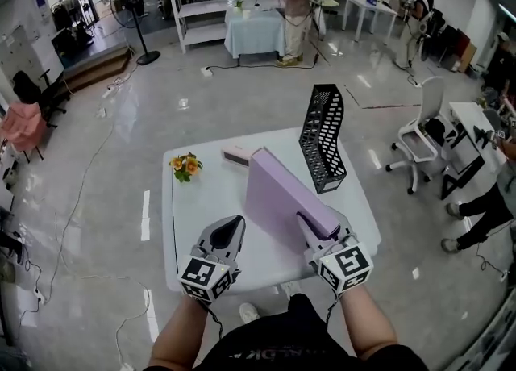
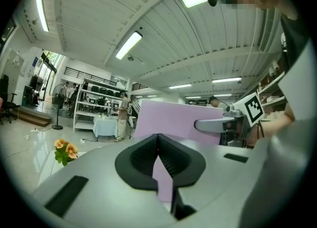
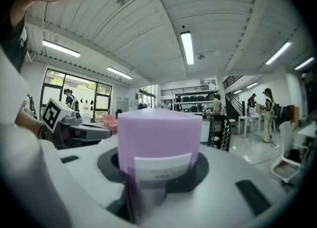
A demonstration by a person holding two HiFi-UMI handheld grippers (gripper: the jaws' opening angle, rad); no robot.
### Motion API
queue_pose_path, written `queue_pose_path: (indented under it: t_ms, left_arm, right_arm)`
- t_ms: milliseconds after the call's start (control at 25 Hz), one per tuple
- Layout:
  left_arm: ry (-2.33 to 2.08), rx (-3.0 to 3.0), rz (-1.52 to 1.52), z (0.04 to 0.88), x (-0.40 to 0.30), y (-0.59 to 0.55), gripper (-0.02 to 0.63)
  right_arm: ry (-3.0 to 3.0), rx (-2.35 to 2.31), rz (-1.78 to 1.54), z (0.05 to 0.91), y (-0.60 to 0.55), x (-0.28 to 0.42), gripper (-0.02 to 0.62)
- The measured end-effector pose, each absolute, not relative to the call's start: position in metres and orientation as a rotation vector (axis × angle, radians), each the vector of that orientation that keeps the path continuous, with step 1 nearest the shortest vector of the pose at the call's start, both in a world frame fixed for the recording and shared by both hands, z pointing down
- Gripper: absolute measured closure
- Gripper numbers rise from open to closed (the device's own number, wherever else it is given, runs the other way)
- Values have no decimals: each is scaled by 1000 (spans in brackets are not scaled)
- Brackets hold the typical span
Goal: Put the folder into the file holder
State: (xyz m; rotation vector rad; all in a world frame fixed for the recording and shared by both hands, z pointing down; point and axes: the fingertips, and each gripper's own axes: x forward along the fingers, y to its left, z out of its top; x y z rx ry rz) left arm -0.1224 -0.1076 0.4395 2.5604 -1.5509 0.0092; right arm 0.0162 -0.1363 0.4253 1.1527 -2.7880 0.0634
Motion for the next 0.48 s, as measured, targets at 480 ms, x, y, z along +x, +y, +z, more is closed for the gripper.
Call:
queue_pose_path:
  t_ms: [480]
  left_arm:
    - [-1364,2680,17,435,-88,-90,603]
  right_arm:
    - [-2698,1439,89,410,-111,54,453]
